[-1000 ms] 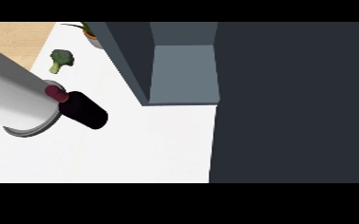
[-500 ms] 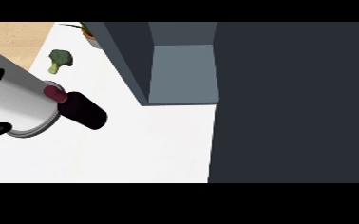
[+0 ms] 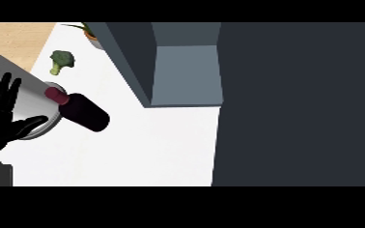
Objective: Pick up the wine, place it into the cabinet and close the cabinet
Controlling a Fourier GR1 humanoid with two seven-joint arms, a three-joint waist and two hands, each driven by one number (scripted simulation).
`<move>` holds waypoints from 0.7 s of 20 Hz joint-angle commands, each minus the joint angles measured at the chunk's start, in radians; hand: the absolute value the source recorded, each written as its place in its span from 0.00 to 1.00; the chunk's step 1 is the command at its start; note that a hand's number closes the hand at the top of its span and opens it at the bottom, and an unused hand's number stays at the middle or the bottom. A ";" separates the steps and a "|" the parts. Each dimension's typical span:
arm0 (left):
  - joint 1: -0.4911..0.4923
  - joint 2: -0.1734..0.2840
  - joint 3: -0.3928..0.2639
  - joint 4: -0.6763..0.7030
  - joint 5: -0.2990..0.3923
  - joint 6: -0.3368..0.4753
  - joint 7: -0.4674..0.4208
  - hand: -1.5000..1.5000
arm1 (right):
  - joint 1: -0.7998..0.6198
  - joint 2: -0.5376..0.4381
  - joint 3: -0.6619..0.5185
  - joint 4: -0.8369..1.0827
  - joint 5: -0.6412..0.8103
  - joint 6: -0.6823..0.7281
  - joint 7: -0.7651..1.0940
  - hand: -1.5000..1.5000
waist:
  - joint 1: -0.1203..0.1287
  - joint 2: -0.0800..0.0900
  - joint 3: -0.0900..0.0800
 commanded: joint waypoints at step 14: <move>-0.123 0.020 0.006 0.579 -0.041 -0.170 -0.289 0.00 | 0.087 0.006 0.001 -0.111 -0.099 0.060 0.001 0.00 | -0.010 0.004 -0.003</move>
